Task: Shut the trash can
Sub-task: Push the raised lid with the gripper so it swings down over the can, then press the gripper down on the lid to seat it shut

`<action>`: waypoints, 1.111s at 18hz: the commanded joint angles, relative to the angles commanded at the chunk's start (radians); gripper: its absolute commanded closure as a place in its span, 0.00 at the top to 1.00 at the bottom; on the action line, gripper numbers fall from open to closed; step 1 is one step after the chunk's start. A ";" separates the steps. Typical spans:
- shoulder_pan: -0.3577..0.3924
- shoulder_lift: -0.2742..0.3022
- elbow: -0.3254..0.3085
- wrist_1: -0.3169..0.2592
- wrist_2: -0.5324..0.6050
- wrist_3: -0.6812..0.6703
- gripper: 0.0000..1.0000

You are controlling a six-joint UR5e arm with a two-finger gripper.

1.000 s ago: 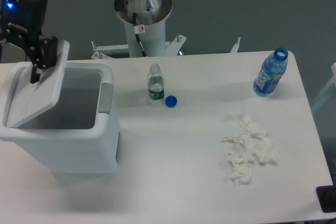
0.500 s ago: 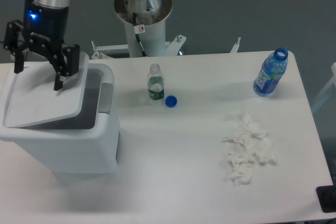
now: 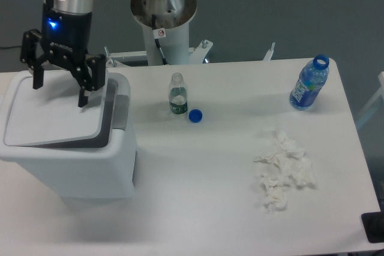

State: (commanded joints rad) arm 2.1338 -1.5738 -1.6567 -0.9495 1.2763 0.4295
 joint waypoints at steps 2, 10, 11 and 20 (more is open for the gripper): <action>0.002 -0.002 -0.005 0.000 0.002 0.002 1.00; 0.014 -0.006 -0.008 0.002 0.002 0.002 1.00; 0.014 -0.008 -0.008 0.002 0.003 0.002 1.00; 0.015 -0.035 -0.008 0.002 0.003 0.018 1.00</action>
State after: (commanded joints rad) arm 2.1491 -1.6091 -1.6644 -0.9480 1.2793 0.4479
